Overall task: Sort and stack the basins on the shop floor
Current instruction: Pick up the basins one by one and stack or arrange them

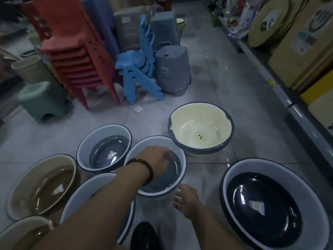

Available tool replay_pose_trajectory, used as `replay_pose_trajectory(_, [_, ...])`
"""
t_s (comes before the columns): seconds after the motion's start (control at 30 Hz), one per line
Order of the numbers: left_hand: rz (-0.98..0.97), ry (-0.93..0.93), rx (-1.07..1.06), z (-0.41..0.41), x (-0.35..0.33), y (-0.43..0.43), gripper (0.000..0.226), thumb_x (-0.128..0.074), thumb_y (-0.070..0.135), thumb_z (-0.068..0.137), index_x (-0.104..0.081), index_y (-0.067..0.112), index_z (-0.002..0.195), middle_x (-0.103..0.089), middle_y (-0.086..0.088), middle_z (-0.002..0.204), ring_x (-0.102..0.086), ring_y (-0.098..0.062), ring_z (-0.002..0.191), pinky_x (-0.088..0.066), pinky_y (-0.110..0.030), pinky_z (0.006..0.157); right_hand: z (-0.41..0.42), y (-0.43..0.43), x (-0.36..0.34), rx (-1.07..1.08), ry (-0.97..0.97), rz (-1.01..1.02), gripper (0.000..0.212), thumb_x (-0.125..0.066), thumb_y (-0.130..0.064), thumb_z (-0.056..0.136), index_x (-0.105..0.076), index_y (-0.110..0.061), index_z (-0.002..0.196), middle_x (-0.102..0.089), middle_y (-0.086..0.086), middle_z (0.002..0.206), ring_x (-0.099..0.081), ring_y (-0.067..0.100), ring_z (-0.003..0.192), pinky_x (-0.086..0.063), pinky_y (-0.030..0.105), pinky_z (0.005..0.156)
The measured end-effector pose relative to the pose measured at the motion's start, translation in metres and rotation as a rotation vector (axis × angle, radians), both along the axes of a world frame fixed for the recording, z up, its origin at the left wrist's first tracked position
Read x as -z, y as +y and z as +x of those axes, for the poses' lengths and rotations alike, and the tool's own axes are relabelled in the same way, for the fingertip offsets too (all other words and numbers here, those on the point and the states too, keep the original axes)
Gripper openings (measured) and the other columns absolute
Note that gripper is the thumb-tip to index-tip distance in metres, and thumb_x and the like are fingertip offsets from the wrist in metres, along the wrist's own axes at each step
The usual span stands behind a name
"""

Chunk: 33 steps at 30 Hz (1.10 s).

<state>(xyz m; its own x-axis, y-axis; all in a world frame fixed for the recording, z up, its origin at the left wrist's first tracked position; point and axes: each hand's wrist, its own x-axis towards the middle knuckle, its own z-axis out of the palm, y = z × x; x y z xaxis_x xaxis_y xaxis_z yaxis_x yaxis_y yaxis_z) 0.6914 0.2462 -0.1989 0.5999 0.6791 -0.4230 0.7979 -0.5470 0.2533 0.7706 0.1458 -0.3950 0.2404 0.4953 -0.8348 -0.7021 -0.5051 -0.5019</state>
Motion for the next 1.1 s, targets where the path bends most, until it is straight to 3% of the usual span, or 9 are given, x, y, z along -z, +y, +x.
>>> replay_pose_trajectory(0.17, [-0.084,0.219,0.028,-0.016,0.015,0.038,0.030,-0.057,0.035,0.096,-0.066,0.030,0.123,-0.062,0.003,0.133,-0.059,-0.022,0.119,-0.047,-0.035,0.105,-0.001,0.069,0.035,0.067,-0.040,-0.070,0.045,-0.075,-0.020,0.088,-0.061,-0.004,0.128,-0.067,0.018,0.123,-0.064,0.031,0.103,-0.056,0.047,0.095])
replay_pose_trajectory(0.23, [-0.113,0.221,-0.002,-0.022,0.015,0.049,0.030,-0.057,0.036,0.097,-0.067,0.029,0.124,-0.062,0.003,0.134,-0.060,-0.021,0.118,-0.048,-0.032,0.103,0.000,0.079,0.046,0.062,-0.029,-0.086,0.047,-0.077,-0.024,0.086,-0.061,-0.005,0.127,-0.070,0.016,0.121,-0.068,0.033,0.104,-0.055,0.044,0.087])
replay_pose_trajectory(0.4, [-0.091,0.208,-0.035,-0.028,0.010,0.062,0.031,-0.052,0.033,0.100,-0.068,0.022,0.124,-0.066,-0.002,0.127,-0.064,-0.022,0.112,-0.049,-0.028,0.097,-0.010,0.060,0.066,0.037,-0.002,-0.149,0.030,-0.073,-0.015,0.091,-0.064,0.004,0.111,-0.066,0.022,0.084,-0.063,0.032,0.066,-0.051,0.040,0.062])
replay_pose_trajectory(0.53, [-0.229,0.293,-0.079,-0.032,0.007,0.060,0.038,-0.052,0.041,0.100,-0.065,0.019,0.128,-0.071,-0.007,0.119,-0.072,-0.025,0.102,-0.055,-0.027,0.076,-0.026,0.023,0.064,0.124,0.068,-0.160,0.013,-0.061,-0.002,0.093,-0.063,0.003,0.104,-0.070,0.028,0.086,-0.068,0.039,0.068,-0.058,0.053,0.062])
replay_pose_trajectory(0.6, [-0.291,0.313,-0.109,-0.033,0.008,0.055,0.041,-0.053,0.042,0.100,-0.063,0.015,0.129,-0.073,-0.011,0.114,-0.075,-0.030,0.095,-0.062,-0.035,0.078,-0.030,0.004,0.058,0.155,0.036,-0.156,0.012,-0.056,0.002,0.092,-0.062,0.005,0.102,-0.069,0.028,0.084,-0.067,0.038,0.064,-0.058,0.056,0.062])
replay_pose_trajectory(0.73, [-0.278,0.342,-0.108,-0.041,0.015,0.045,0.046,-0.052,0.046,0.099,-0.060,0.015,0.132,-0.066,-0.005,0.114,-0.076,-0.030,0.092,-0.061,-0.034,0.068,-0.038,-0.042,0.044,0.262,-0.072,-0.143,0.009,-0.068,-0.004,0.088,-0.068,-0.006,0.097,-0.072,0.023,0.090,-0.072,0.042,0.078,-0.061,0.058,0.057])
replay_pose_trajectory(0.8, [-0.206,0.387,-0.065,-0.052,0.024,0.038,0.052,-0.050,0.050,0.098,-0.056,0.016,0.138,-0.061,-0.005,0.125,-0.072,-0.029,0.102,-0.061,-0.034,0.072,-0.042,-0.070,0.040,0.283,-0.177,-0.195,0.018,-0.072,-0.012,0.083,-0.071,-0.008,0.101,-0.072,0.019,0.096,-0.073,0.043,0.086,-0.063,0.059,0.063])
replay_pose_trajectory(0.93, [-0.124,0.504,-0.071,-0.081,0.037,0.020,0.079,-0.053,0.061,0.091,-0.035,0.017,0.154,-0.039,-0.006,0.158,-0.048,-0.028,0.136,-0.043,-0.043,0.109,-0.044,-0.116,0.029,0.196,-0.347,-0.261,0.043,-0.067,-0.032,0.078,-0.074,-0.001,0.105,-0.073,0.017,0.101,-0.071,0.039,0.095,-0.060,0.058,0.087])
replay_pose_trajectory(1.1, [-0.213,0.425,-0.186,-0.091,0.030,0.001,0.080,-0.038,0.070,0.093,-0.044,0.013,0.148,-0.053,-0.011,0.145,-0.060,-0.027,0.117,-0.048,-0.036,0.094,-0.027,-0.140,-0.010,0.365,-0.318,-0.052,0.039,-0.075,-0.035,0.059,-0.076,-0.005,0.084,-0.075,0.019,0.090,-0.072,0.041,0.090,-0.062,0.062,0.076])
